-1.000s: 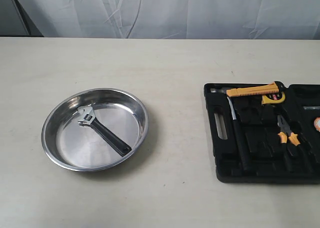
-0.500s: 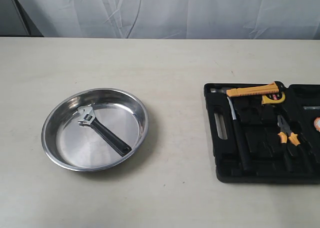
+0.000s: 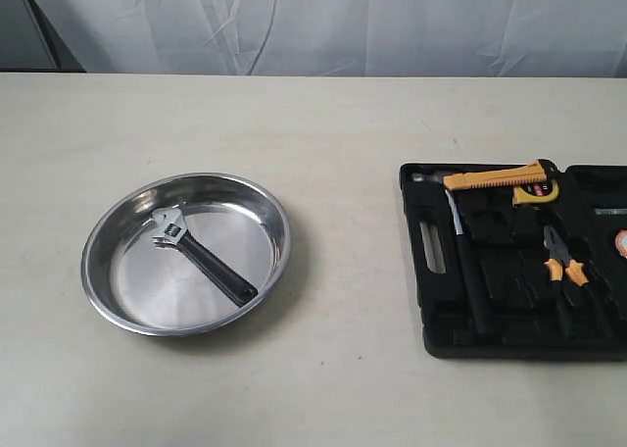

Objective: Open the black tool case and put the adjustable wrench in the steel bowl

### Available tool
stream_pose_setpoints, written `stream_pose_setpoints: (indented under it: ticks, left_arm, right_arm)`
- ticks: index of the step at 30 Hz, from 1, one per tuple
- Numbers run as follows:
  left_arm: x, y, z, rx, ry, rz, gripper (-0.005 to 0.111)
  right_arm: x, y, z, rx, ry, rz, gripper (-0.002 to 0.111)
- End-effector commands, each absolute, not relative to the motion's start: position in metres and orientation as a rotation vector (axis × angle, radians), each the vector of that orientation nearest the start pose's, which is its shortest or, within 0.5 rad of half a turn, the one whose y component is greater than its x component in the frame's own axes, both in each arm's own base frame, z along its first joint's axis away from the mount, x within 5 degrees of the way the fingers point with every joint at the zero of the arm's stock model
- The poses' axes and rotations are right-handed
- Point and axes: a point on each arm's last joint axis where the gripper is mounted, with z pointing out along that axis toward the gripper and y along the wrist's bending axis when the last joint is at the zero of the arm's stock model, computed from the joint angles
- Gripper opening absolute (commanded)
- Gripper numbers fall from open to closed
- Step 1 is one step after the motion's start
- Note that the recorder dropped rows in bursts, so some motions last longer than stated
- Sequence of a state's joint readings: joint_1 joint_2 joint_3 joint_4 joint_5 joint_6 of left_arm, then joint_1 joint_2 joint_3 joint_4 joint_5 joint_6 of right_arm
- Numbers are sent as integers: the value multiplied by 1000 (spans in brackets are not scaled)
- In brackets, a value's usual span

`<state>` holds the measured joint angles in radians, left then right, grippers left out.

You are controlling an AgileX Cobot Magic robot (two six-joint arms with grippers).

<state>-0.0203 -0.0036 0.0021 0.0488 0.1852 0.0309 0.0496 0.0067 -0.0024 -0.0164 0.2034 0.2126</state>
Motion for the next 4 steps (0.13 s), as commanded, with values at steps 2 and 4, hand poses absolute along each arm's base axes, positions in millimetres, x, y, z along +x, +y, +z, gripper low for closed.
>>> stream_pose_setpoints:
  ticks: [2, 4]
  left_arm:
    - [56, 0, 197, 75, 1662, 49, 0]
    - [56, 0, 197, 75, 1662, 49, 0]
  right_arm:
    - [54, 0, 186, 86, 1779, 90, 0]
    - [54, -1, 185, 84, 1797, 80, 0]
